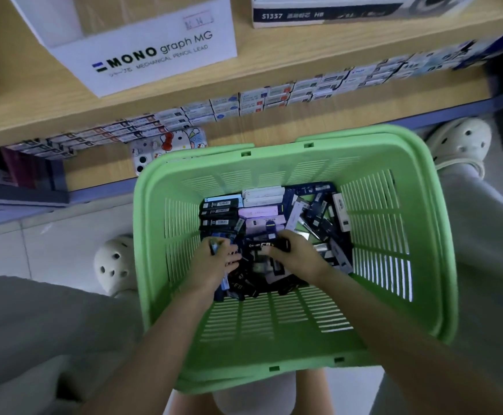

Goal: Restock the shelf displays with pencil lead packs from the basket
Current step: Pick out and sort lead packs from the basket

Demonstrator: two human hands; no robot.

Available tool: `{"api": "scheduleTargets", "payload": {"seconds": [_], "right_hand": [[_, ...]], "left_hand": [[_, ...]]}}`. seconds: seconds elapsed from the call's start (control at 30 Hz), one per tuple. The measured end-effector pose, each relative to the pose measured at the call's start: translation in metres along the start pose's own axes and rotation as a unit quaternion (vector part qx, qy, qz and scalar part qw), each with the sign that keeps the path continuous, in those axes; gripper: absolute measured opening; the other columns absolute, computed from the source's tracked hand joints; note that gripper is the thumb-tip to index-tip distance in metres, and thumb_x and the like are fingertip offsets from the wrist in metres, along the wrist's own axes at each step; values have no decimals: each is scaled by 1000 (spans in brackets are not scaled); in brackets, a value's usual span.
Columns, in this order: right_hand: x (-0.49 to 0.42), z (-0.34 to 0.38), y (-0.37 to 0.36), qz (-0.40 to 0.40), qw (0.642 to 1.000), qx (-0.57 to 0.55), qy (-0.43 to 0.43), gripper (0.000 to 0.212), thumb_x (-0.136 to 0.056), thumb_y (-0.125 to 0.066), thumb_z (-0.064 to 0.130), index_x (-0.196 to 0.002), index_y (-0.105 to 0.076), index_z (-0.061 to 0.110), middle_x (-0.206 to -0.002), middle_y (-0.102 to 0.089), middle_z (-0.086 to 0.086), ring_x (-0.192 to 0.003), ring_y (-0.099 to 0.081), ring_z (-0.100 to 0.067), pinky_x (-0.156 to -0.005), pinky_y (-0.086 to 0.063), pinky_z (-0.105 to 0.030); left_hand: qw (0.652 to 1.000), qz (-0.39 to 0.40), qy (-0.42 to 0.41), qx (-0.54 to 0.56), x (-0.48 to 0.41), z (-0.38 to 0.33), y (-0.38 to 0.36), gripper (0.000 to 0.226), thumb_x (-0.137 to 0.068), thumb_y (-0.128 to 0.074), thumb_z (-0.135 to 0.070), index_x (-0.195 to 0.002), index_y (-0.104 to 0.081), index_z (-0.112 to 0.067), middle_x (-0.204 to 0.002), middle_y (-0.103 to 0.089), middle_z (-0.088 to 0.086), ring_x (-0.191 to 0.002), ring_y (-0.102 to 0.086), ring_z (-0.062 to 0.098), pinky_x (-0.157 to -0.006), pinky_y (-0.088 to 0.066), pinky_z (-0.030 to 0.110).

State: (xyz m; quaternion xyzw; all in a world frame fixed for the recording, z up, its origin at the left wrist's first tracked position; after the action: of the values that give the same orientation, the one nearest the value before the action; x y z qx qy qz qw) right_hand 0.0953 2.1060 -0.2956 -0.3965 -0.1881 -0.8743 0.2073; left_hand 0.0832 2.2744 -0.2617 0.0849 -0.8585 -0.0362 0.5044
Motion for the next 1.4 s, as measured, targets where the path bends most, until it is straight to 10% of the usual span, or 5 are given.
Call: {"api": "scheduleTargets", "payload": {"seconds": [0.23, 0.4, 0.73, 1.17, 1.4], "right_hand": [[30, 49, 14, -36, 997, -16, 72, 23, -89, -62, 32, -97, -50, 15, -71, -51, 8, -63, -47, -5, -57, -37, -17], [57, 72, 10, -61, 989, -6, 134, 26, -83, -71, 21, -105, -60, 13, -85, -62, 6, -75, -57, -10, -73, -50, -30], [113, 95, 31, -117, 978, -53, 163, 34, -89, -62, 11, -118, -46, 13, -103, -66, 1, -99, -64, -17, -92, -50, -39], [188, 154, 56, -66, 963, -30, 260, 28, -95, -51, 7, -117, -54, 24, -101, -71, -5, -87, -70, -18, -80, -57, -31], [214, 177, 78, -229, 916, 144, 297, 30, -99, -39, 28, -127, -52, 32, -82, -55, 12, -71, -50, -2, -64, -38, -11]], "left_hand": [[995, 22, -20, 97, 29, -22, -22, 23, -98, -47, -21, -107, -57, -3, -107, -66, 13, -90, -65, 21, -68, -54, 20], [995, -36, -28, 90, 46, -44, -24, 34, -94, -54, -34, -109, -60, -4, -103, -68, 13, -96, -64, 32, -90, -51, 46], [979, 22, -100, 174, 103, -94, 2, 22, -99, -47, -17, -81, -51, -5, -57, -57, 6, -41, -53, 15, -42, -50, 25], [969, 93, -226, 29, 169, -118, -6, 24, -91, -60, -29, -73, -56, -14, -53, -49, -2, -45, -42, 12, -54, -36, 24], [951, 117, -285, 19, 195, -151, -4, 24, -95, -54, -23, -89, -69, -5, -43, -47, -10, -44, -35, 10, -39, -30, 13]]}}
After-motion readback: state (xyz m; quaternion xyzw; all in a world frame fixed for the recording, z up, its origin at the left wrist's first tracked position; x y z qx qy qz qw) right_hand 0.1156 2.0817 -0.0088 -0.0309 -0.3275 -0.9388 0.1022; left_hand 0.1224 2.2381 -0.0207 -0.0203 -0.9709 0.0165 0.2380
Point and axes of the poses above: each hand's wrist, its own x-axis away from the middle knuckle, its own y-axis out of the back of the hand, z = x × y, the point moved 2 cm from there along -x, towards the middle knuckle
